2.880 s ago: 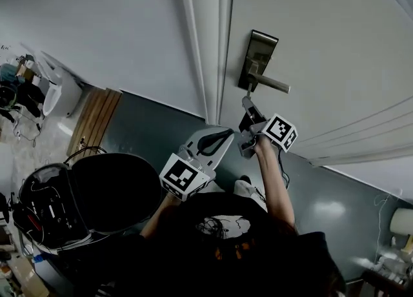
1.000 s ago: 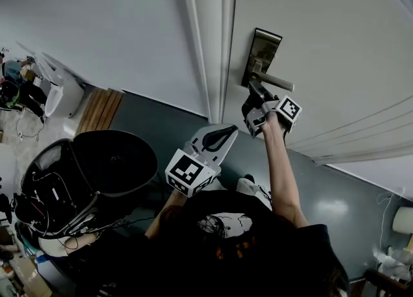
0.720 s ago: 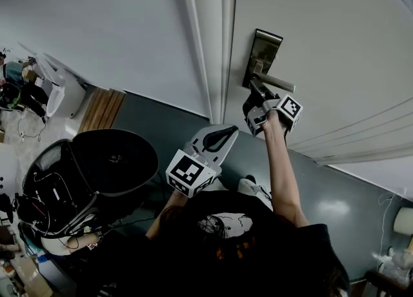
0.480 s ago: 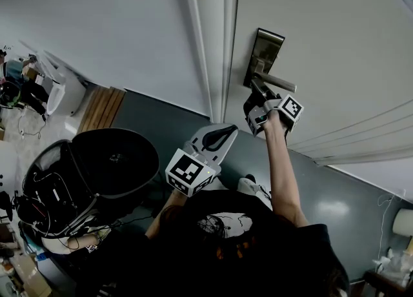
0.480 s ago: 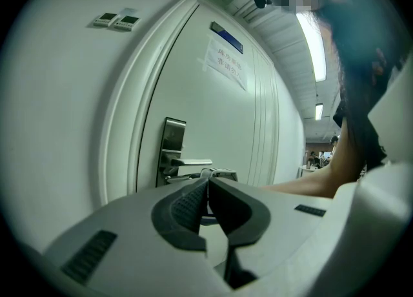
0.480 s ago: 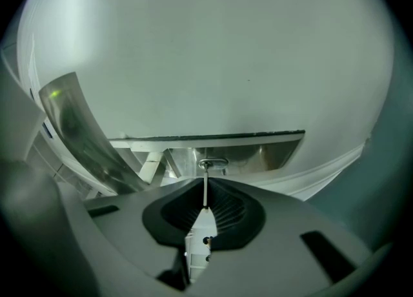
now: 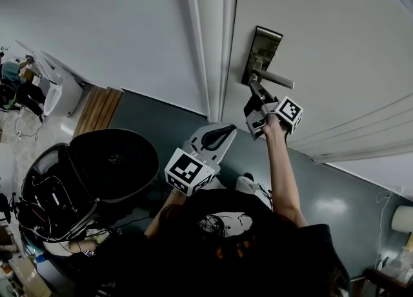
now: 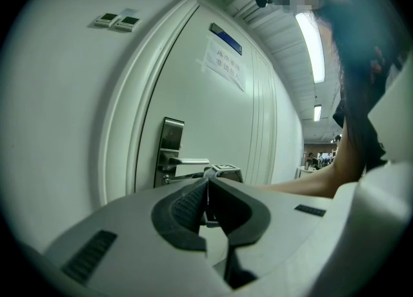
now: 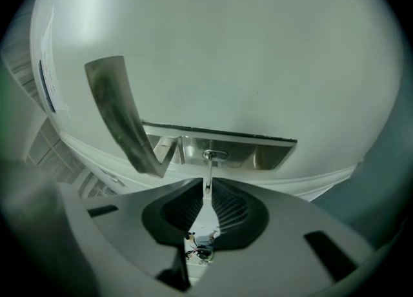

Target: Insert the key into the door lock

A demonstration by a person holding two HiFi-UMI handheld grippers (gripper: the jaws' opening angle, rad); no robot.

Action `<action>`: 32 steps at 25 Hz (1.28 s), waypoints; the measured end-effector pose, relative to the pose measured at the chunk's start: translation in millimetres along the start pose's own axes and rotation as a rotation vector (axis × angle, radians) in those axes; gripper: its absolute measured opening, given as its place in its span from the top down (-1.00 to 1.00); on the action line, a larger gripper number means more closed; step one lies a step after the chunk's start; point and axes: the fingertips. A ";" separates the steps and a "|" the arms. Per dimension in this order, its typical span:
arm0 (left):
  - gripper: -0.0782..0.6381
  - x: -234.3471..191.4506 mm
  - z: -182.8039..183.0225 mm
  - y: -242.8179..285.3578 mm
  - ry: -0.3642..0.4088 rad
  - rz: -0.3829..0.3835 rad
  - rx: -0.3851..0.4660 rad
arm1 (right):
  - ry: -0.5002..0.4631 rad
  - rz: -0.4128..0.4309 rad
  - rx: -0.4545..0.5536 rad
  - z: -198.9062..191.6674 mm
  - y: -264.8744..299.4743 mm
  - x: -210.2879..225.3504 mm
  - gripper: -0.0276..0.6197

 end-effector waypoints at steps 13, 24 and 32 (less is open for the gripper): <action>0.76 9.2 -19.7 -28.3 -0.039 -0.056 -0.012 | -0.204 -0.098 -0.068 -72.1 -69.4 1.9 0.83; 0.76 23.4 -36.5 -46.5 -0.067 -0.031 -0.040 | -0.377 -0.129 -0.138 -120.1 -138.7 -17.9 0.83; 0.76 50.9 -56.1 -35.7 -0.078 -0.038 -0.092 | -0.514 -0.154 -0.151 -119.0 -188.3 -22.2 0.83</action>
Point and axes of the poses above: the fingertips, and each gripper's own axes: y forward along the fingers, x to its right, z out of its top, and after that the axes turned 3 degrees about y, right-handed
